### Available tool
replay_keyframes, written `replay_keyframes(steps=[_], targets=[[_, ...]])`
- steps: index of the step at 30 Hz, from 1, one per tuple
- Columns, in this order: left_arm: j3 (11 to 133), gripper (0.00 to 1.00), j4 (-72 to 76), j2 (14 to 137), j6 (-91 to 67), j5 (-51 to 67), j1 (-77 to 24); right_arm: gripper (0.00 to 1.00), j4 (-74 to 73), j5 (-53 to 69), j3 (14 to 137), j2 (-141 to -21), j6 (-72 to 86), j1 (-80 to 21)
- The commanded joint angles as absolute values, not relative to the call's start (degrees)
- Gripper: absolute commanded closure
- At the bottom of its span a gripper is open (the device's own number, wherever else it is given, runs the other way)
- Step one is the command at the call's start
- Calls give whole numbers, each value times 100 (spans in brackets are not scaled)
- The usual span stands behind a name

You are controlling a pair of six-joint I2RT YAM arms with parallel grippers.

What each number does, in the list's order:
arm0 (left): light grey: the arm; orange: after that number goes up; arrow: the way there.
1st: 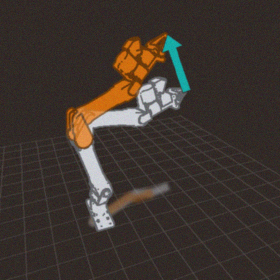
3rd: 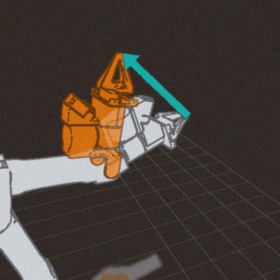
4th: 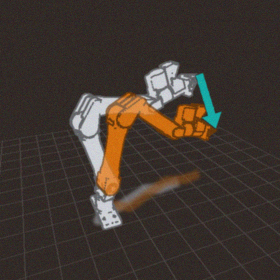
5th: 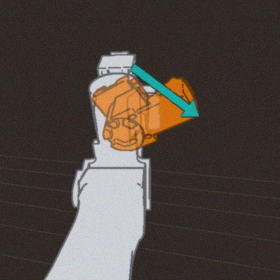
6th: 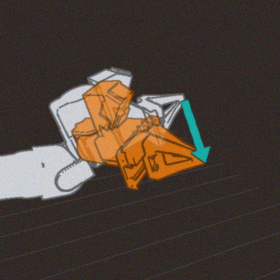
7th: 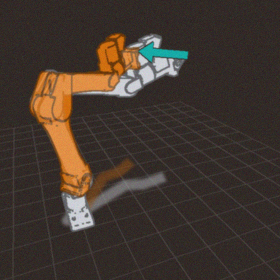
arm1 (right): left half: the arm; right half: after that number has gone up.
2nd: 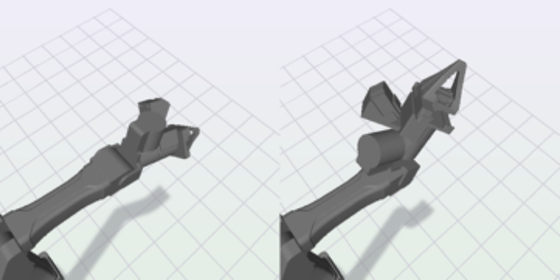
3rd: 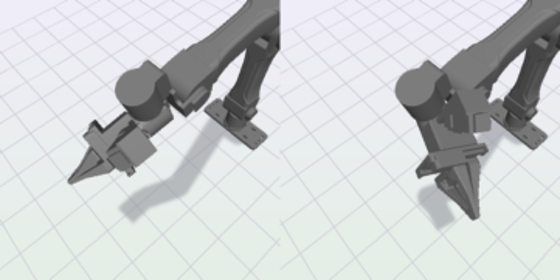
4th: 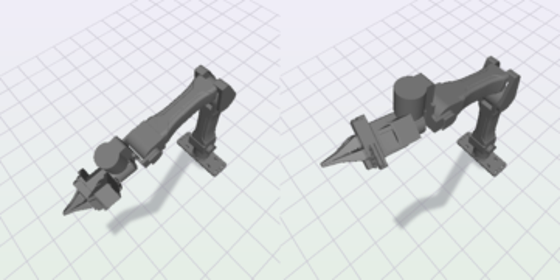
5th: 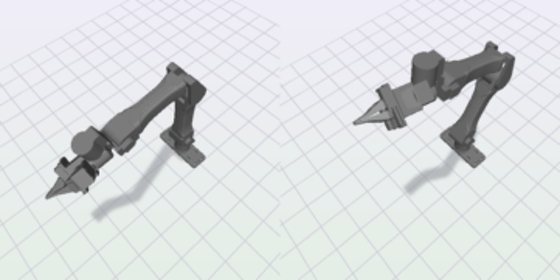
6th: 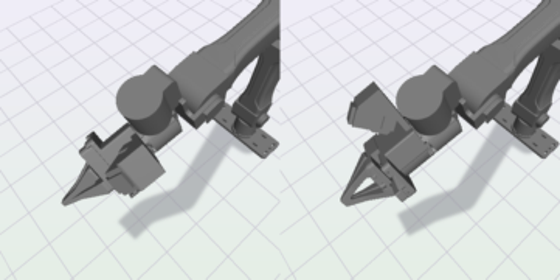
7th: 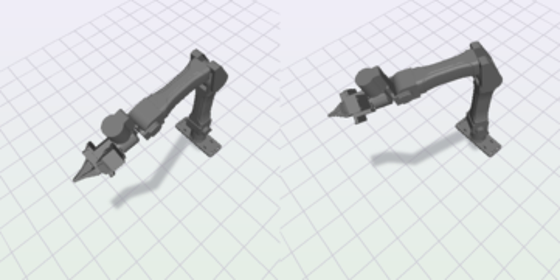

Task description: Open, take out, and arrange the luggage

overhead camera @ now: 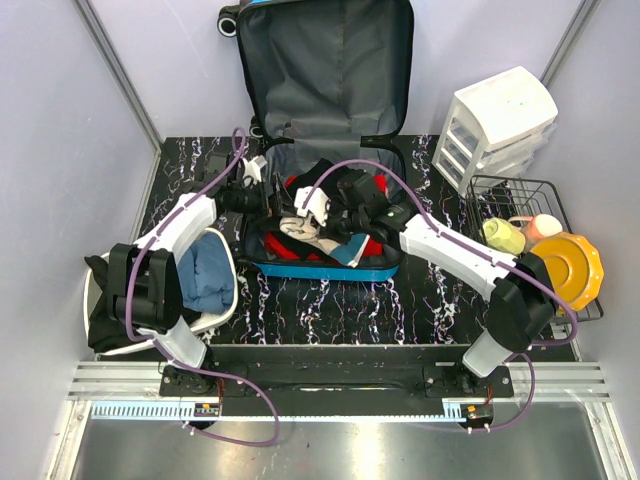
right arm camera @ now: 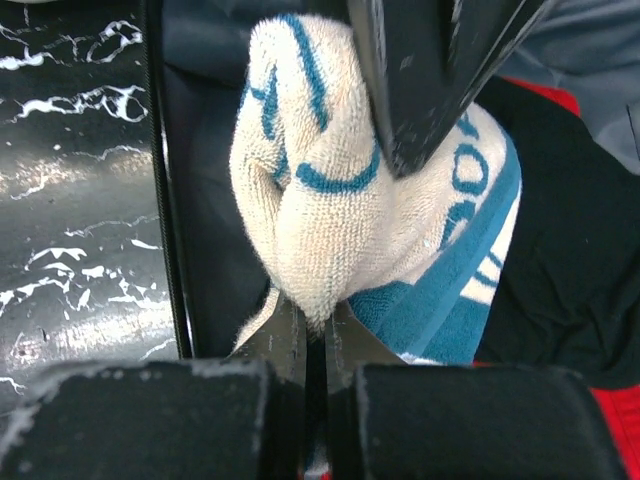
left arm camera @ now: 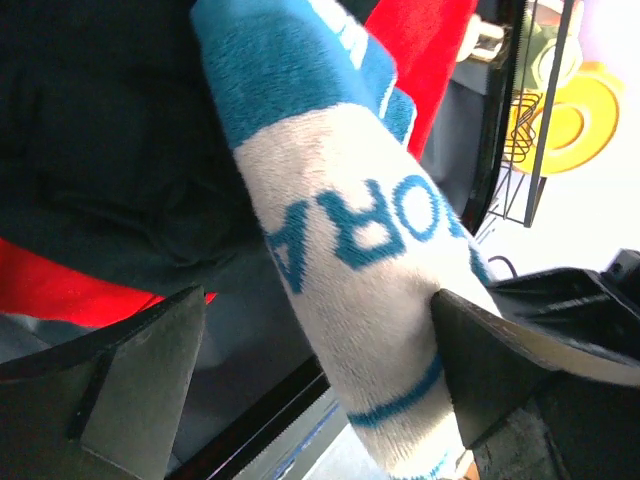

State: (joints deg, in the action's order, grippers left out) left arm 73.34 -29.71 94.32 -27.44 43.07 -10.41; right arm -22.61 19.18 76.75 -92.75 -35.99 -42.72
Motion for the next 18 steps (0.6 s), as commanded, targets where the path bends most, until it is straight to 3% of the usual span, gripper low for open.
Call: replay_keyframes(steps=[1, 4, 7, 8, 12, 14, 15, 16, 18], targets=[[6970, 1, -2382, 9422, -3225, 4728, -1037, 100, -1556, 1828, 7568, -9035, -3550, -4508], [6856, 1, -2162, 9343, -3287, 4851, -1046, 100, -1450, 1863, 7532, -9035, -3586, -4623], [6855, 21, -2214, 9246, -3077, 5088, -1055, 100, -1398, 2021, 7576, -9044, -3490, -4711], [6942, 36, -2345, 9185, -2806, 5167, -1055, 100, -1345, 2082, 7646, -9053, -3428, -4720], [6962, 55, -3276, 8834, -2102, 5527, -757, 100, -1161, 2188, 7770, -9088, -3278, -4816], [6908, 70, -3654, 8571, -1551, 5660, -449, 100, -1029, 2249, 7813, -9140, -3305, -4886], [6960, 90, -4300, 8508, -1242, 5634, -283, 93, -1028, 2267, 7857, -9175, -3305, -4913], [7022, 100, -4655, 8456, -943, 5434, -186, 86, -1002, 2311, 7962, -9237, -3261, -4939], [7277, 100, -5619, 8306, -99, 5143, 191, 63, -1002, 2469, 8103, -9307, -3165, -4948]])
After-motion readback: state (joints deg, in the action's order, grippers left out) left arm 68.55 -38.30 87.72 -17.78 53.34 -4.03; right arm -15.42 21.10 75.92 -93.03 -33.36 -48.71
